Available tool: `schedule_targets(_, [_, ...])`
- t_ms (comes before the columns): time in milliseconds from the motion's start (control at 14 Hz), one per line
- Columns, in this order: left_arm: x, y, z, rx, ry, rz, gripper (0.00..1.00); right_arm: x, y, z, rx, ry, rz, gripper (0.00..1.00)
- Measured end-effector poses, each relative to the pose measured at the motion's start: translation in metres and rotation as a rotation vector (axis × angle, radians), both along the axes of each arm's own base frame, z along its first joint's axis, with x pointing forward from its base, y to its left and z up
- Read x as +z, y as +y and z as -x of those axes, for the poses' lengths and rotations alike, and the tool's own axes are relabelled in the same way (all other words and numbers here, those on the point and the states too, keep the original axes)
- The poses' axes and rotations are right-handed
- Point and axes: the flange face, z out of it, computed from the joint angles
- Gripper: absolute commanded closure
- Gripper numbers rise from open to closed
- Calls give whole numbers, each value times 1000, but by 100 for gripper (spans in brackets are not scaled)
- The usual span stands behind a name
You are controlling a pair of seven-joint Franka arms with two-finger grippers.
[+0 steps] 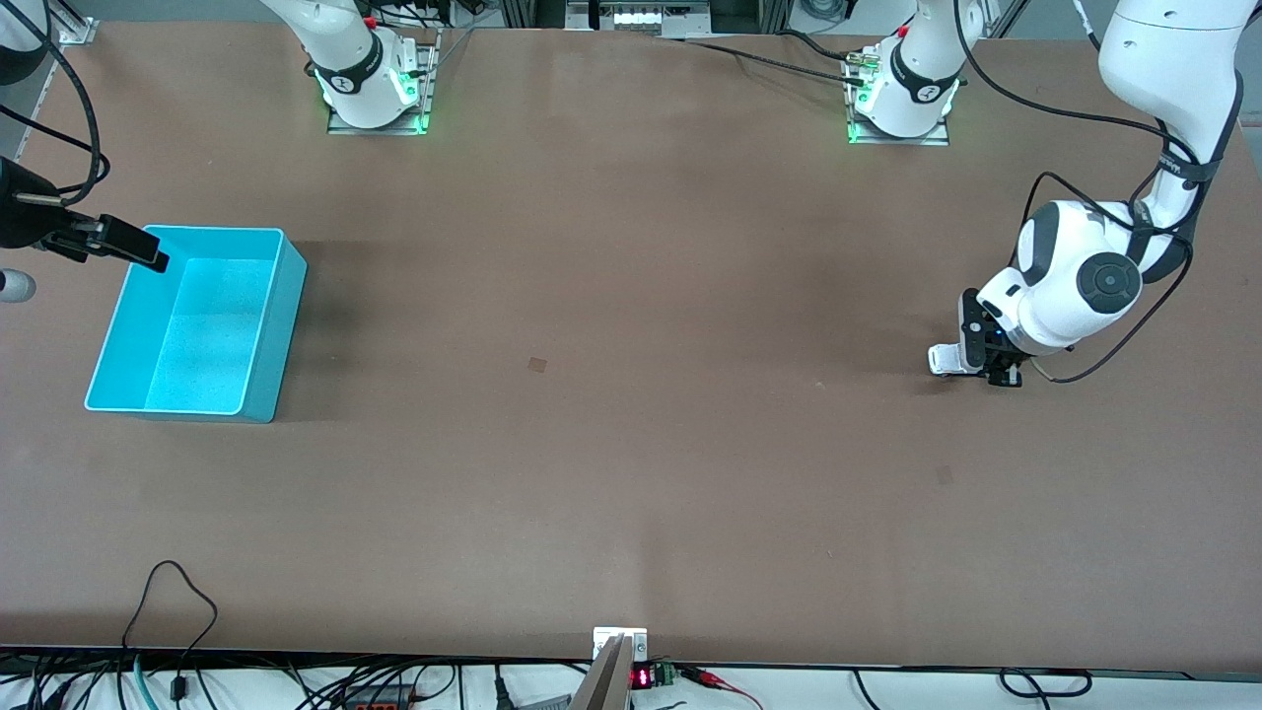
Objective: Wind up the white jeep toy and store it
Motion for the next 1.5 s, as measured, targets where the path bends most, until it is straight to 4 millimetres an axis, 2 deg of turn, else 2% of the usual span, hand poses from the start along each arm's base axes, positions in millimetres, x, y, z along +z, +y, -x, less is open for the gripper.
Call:
schedule_targets(429, [-1,11,1,-10,0,-18,80,0,0,0,0,0,0,0])
schedule_targets(929, [-1,43,2,43,-4,-20,80,0,0,0,1,0,0,0])
schedule_targets(1500, [-1,70,4,45,-4,-47,80,0,0,0,1,0,0,0])
